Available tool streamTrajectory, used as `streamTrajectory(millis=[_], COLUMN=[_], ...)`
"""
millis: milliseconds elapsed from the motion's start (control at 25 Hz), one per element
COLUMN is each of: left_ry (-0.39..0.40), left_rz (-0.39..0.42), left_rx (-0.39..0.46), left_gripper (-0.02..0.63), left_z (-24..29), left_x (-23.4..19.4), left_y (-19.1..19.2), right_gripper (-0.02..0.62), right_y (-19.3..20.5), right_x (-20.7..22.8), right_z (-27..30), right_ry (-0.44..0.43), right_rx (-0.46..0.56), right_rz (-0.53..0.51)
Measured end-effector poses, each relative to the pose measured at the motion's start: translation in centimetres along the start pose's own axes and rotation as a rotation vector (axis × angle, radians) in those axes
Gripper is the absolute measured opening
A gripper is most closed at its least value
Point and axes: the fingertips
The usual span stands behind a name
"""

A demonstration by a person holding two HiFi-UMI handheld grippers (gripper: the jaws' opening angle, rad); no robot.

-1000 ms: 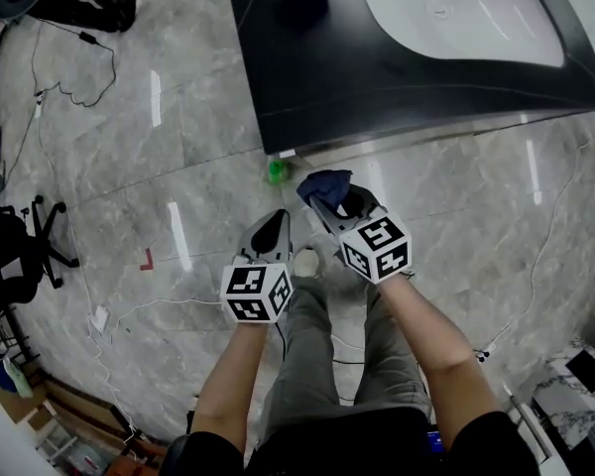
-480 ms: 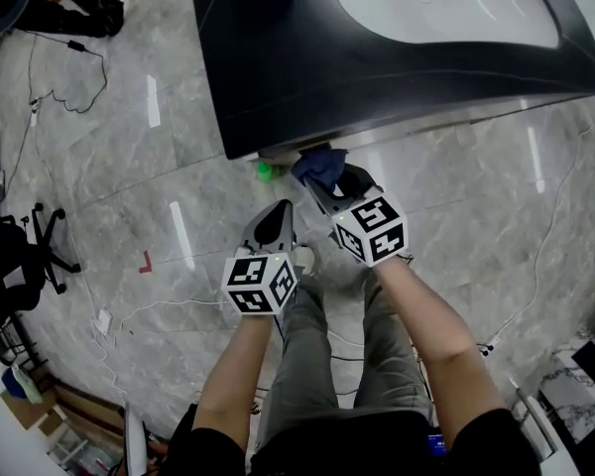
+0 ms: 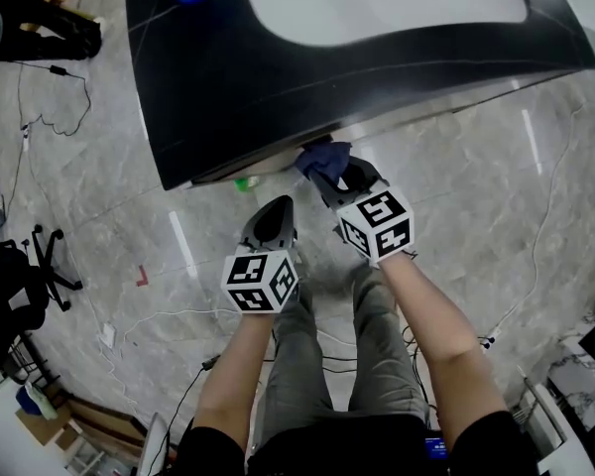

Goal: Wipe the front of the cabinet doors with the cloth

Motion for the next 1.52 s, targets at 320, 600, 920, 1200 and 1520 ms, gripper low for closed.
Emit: streamTrajectory(millis=[320,600,920,1200,1520], left_ry=[0.048,0.084,0.095,0.079,0.03], left_rz=[0.027,0.041,0.053,0.05,0.016], left_rx=[-0.024,-0.045,-0.058,-0.051,-0.046], left_gripper=[0.008,0.008,0.008,0.008,0.008], left_z=[3.8,6.7,7.4,5.8,2.5], left_x=[4.9,8.4,9.2,6.8,1.3], left_y=[-0.1,0.1,0.5,0.5,1.4], right_gripper=[0.123,0.123,0.123,0.123,0.123], right_y=[-0.6,-0.6,0.4,2.2,4.1], right_x=[6.5,11.3,14.2,9.7,3.1], right_z=[-3.6,-6.3,-8.9,-7.4,-2.9], right_ry=[0.053,0.103,0.17,0.119,0.04], right_rx=[-0.001,0.004,0.014,-0.014,-0.059], right_rz=[-0.022,-0.008,0.037,0.038,0.022])
Point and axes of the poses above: the fingertips, and each gripper's own axes: z forward along the fingers, x to its right, y out of its underside, and after that the axes turned 2 degrees about -y, right-handed
